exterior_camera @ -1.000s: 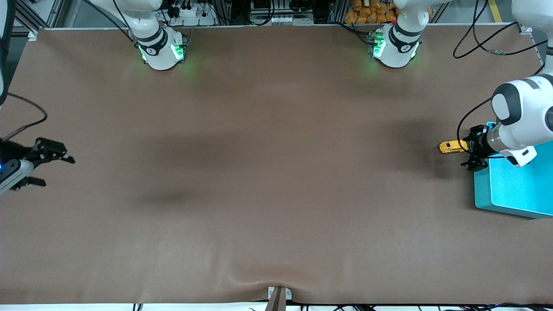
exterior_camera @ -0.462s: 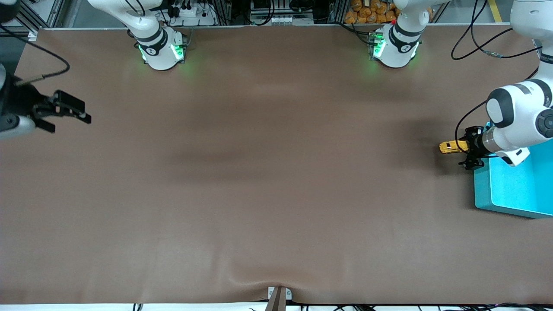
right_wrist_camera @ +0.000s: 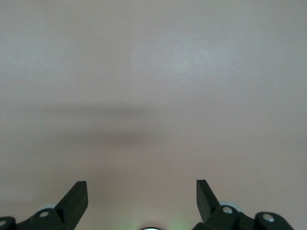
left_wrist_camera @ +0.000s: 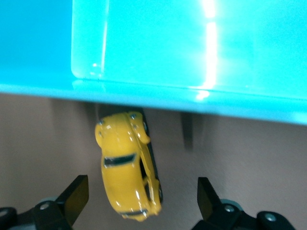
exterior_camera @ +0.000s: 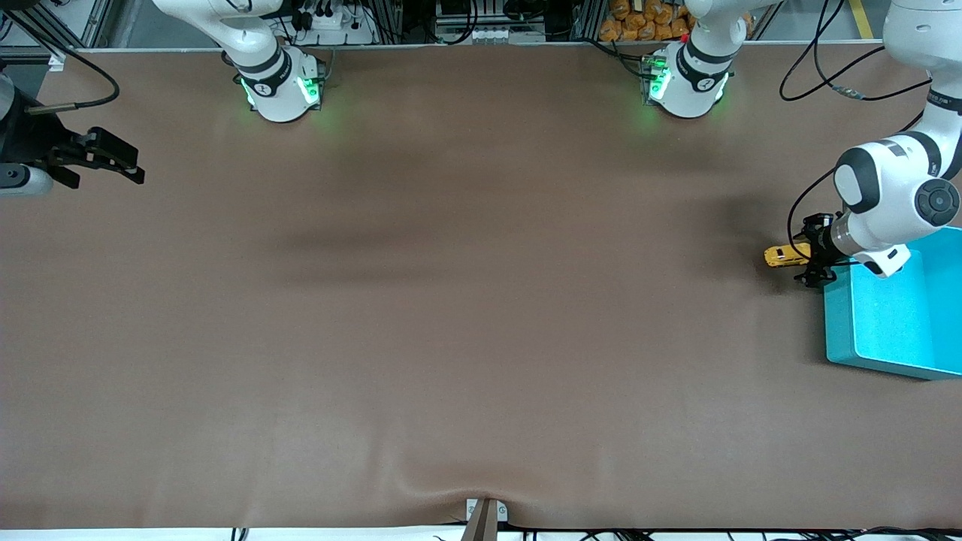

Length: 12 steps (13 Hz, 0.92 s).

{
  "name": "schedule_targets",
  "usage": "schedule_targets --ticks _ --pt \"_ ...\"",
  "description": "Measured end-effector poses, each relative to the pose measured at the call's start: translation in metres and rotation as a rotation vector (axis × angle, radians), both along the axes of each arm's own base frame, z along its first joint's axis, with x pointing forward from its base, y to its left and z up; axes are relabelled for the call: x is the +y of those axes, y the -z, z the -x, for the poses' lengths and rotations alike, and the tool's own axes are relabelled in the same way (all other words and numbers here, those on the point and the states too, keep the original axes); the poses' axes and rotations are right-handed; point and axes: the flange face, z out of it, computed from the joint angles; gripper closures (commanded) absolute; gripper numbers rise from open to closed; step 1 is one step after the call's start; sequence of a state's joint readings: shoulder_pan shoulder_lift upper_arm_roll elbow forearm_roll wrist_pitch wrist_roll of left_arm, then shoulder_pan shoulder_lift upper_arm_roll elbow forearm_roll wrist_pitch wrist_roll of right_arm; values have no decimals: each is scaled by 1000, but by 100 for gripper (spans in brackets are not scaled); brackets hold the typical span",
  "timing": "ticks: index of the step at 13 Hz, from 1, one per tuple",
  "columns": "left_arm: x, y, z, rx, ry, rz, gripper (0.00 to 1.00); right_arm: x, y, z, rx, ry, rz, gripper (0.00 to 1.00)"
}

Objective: Wind and store yellow beetle car
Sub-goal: 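Lift the car with the left gripper and carry it over the bin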

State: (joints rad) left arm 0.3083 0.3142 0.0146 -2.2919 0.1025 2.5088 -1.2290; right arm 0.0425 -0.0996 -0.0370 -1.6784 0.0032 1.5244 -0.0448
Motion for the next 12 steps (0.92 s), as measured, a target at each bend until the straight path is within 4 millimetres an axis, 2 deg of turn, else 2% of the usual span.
schedule_targets --ticks 2,6,7,10,12 --pt "5 5 7 1 2 -7 0 -6 -3 3 -26 -2 57 0" --pt "2 13 16 -7 4 -5 0 -13 -15 4 -81 11 55 0" --pt "2 14 17 -8 4 -5 5 -11 -15 4 -82 11 38 0" --pt "2 14 17 -9 5 -6 50 -8 -15 4 -81 11 13 0" --pt "2 14 17 -11 5 -6 66 -7 -14 4 -80 9 9 0"
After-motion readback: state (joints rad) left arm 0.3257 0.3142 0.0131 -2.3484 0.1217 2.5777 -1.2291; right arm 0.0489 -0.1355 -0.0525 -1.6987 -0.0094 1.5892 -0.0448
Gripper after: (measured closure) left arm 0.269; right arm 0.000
